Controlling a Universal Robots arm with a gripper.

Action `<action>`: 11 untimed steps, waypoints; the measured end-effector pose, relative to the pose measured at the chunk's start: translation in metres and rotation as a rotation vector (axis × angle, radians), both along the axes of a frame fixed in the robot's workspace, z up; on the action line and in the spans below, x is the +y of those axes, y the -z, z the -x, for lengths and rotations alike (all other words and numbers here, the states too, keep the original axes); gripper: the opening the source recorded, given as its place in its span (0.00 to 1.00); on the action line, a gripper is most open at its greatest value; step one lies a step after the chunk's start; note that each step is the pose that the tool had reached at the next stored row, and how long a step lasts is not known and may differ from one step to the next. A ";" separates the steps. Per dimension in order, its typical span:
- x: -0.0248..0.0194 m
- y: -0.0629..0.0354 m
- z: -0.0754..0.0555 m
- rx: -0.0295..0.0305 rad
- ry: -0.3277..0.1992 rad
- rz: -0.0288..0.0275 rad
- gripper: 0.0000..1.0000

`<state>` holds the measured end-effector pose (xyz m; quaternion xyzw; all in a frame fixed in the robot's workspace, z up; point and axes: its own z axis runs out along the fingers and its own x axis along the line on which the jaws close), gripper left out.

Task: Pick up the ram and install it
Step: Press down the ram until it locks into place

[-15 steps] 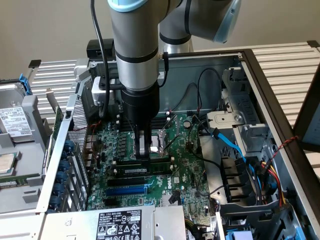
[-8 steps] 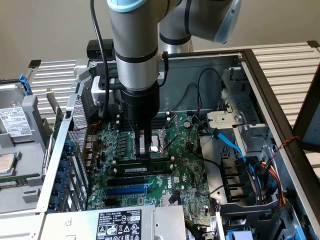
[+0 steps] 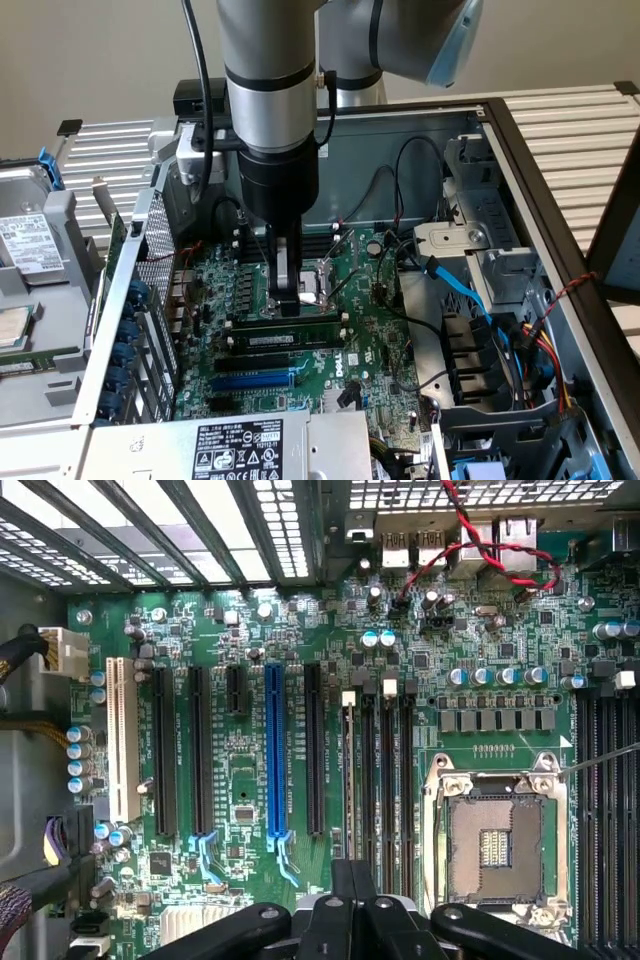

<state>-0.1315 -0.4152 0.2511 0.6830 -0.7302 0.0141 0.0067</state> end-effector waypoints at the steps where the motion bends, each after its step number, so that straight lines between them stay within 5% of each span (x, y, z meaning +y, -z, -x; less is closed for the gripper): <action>1: 0.0000 -0.0009 0.000 0.0001 0.000 0.0002 0.11; 11: 0.0000 -0.0048 0.000 0.0000 0.000 0.0005 0.11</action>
